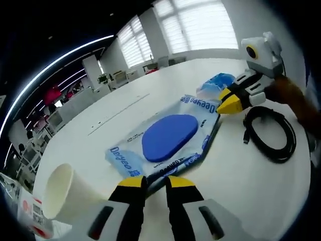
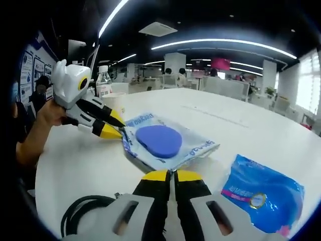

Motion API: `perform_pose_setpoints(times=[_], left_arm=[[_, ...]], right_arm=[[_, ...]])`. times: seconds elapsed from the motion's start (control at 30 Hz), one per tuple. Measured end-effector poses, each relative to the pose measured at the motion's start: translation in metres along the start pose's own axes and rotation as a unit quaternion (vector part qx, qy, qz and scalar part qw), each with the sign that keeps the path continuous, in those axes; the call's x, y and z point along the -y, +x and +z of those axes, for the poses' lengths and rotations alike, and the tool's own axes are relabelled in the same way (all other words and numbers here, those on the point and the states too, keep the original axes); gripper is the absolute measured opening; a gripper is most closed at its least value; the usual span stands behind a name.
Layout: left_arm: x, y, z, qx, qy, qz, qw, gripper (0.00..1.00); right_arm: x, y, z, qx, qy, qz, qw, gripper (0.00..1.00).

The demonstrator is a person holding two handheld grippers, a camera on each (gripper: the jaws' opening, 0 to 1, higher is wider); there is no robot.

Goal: Arrange the tabletop items into an orderly group along one side of the table until the central work area is clear of visible clutter.

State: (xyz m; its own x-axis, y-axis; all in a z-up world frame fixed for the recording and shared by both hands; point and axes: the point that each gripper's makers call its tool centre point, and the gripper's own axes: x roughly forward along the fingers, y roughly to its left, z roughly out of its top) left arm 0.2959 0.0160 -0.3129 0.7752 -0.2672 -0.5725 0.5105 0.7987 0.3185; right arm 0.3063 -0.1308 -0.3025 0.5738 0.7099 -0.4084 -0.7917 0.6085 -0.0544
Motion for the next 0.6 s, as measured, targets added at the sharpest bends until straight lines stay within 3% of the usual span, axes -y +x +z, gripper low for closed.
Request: perform_pose_setpoints(times=[0.2, 0.6], left_arm=[[-0.002, -0.002, 0.002, -0.004, 0.036, 0.018, 0.9992, 0.09], [0.006, -0.014, 0.009, 0.023, 0.04, 0.009, 0.9989, 0.04]], right_arm=[[0.0, -0.001, 0.001, 0.003, -0.001, 0.001, 1.0, 0.01], [0.004, -0.008, 0.009, 0.024, -0.015, -0.013, 0.9995, 0.0]])
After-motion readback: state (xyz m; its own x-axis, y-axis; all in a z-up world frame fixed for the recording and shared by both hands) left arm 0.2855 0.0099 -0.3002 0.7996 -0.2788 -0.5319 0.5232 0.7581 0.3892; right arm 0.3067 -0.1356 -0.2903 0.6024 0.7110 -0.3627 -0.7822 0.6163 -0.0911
